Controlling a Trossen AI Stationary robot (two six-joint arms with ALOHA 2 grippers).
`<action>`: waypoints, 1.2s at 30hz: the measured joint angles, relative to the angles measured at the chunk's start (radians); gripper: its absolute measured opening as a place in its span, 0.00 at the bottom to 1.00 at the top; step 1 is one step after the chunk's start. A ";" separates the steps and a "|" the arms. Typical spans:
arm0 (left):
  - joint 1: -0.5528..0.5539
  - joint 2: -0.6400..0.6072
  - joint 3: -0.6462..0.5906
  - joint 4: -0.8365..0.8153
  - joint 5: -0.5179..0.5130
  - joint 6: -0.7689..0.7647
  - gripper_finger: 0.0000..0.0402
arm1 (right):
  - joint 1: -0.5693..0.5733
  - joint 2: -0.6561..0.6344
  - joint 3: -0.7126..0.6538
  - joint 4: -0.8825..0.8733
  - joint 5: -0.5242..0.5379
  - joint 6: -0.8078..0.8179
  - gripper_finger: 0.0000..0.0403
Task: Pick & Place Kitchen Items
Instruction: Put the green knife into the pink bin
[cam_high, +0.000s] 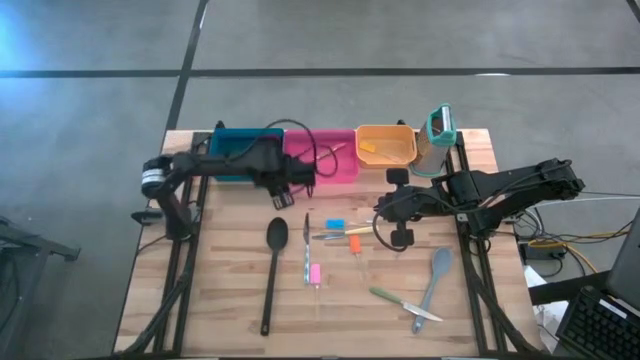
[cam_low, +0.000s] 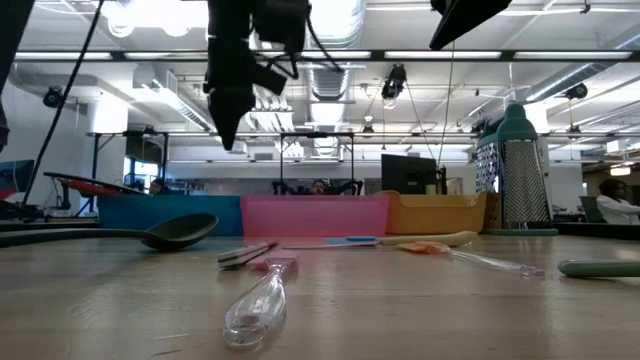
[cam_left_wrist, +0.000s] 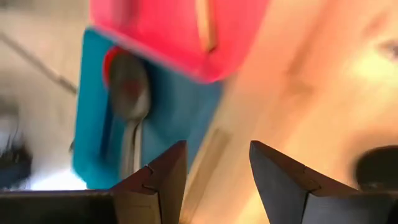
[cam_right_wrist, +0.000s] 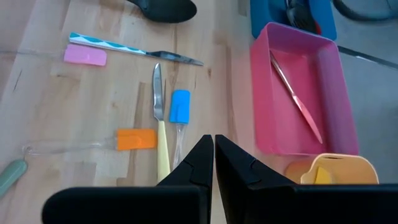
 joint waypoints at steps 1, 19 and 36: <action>-0.026 -0.012 -0.016 0.040 0.000 0.000 0.45 | 0.000 0.000 0.000 0.000 0.000 0.011 0.03; -0.214 -0.214 -0.522 0.989 0.113 0.156 0.45 | 0.089 0.000 0.000 -0.219 -0.061 0.494 0.03; -0.062 -0.289 -0.610 1.112 0.181 0.315 0.45 | 0.331 0.215 -0.003 -0.203 -0.289 1.041 0.03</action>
